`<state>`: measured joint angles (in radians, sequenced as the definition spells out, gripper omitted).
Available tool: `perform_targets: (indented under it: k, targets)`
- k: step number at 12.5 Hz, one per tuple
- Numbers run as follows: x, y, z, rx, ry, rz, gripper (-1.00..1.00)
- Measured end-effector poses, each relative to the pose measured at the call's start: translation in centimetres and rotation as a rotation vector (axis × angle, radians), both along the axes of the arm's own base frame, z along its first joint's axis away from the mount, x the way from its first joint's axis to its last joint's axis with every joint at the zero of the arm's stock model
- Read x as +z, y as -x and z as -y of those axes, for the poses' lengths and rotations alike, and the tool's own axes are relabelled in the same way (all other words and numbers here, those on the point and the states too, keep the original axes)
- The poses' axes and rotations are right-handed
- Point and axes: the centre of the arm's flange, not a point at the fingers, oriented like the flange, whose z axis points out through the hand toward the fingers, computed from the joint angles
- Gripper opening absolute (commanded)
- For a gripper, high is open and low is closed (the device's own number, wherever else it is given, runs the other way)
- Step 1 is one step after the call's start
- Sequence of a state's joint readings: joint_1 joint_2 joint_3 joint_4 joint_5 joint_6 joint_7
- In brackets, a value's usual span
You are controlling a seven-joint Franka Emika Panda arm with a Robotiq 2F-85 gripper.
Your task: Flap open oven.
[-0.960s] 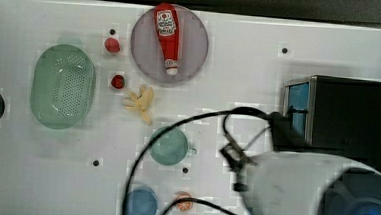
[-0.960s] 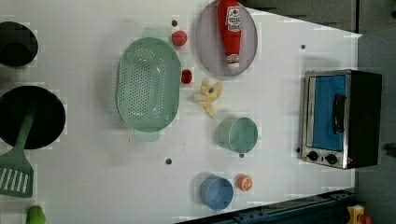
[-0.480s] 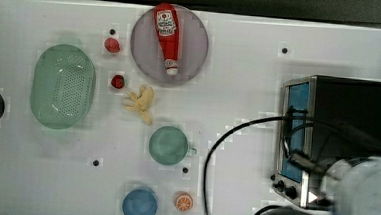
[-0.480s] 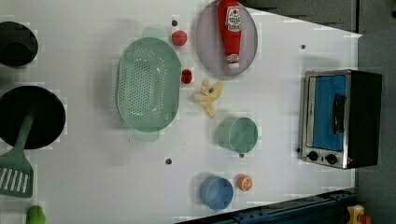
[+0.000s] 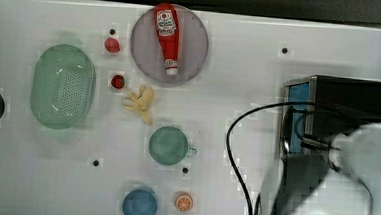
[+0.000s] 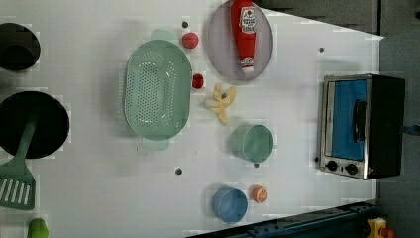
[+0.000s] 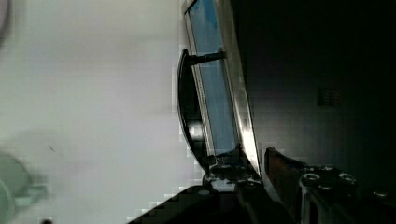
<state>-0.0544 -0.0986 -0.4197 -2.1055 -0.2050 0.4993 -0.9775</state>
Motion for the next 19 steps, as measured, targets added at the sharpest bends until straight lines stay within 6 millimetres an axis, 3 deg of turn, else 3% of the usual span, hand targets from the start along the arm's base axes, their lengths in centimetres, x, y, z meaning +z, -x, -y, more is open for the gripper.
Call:
perform_targets:
  k: [5,10,15,19]
  targets:
    - [-8.3,-2.4,0.4,0.093,0.020,-0.094,-0.65]
    - [-13.2,-2.5,-0.2,0.137,0.043,-0.062,-0.65]
    - [-15.0,-2.4,-0.4,0.155,0.055,-0.057,-0.65]
    - [-15.1,-2.4,-0.6,0.169,0.088,-0.074,-0.65]
